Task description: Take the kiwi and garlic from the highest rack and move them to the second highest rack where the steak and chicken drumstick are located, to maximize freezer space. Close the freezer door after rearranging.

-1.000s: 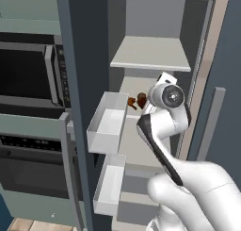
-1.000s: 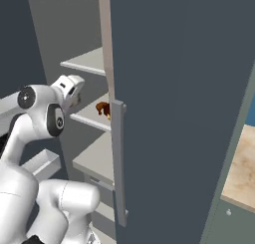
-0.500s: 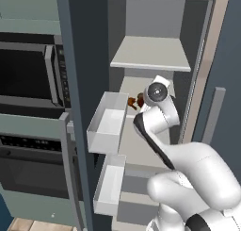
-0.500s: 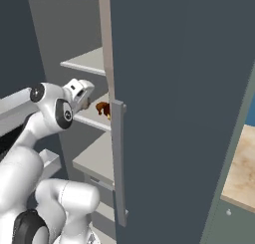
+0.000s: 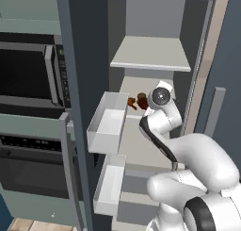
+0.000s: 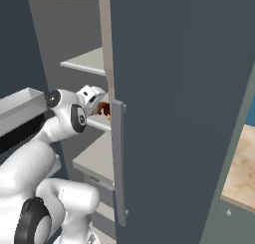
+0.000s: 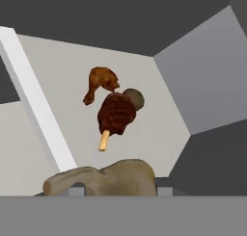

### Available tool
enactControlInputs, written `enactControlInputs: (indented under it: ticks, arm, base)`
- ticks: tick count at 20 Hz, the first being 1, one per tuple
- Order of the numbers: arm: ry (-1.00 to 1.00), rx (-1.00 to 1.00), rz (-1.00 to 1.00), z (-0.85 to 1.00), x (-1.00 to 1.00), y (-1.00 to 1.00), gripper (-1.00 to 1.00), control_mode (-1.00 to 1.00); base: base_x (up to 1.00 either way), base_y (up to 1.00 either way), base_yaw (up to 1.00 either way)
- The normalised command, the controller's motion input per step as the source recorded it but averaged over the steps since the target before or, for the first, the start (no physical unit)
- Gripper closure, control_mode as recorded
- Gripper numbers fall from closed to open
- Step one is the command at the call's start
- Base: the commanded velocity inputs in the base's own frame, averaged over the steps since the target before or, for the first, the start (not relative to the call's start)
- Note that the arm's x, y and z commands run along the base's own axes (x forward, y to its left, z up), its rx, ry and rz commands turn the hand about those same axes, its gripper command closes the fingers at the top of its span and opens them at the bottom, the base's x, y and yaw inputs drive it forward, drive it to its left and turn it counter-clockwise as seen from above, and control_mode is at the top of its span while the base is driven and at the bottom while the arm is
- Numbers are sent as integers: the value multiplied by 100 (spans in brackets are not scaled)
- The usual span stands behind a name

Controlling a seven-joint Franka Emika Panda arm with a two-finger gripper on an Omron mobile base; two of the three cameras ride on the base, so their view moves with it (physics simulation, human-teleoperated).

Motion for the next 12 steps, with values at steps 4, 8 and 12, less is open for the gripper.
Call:
enactControlInputs:
  ticks: [4,8,12]
  arm:
    - [2,0,0,-26,47,-19,100,-100]
    - [1,0,0,-23,53,-15,100,-100]
    - [0,0,0,-22,45,-16,100,-100]
  base:
    - [0,0,0]
    - [0,0,0]
    - [0,0,0]
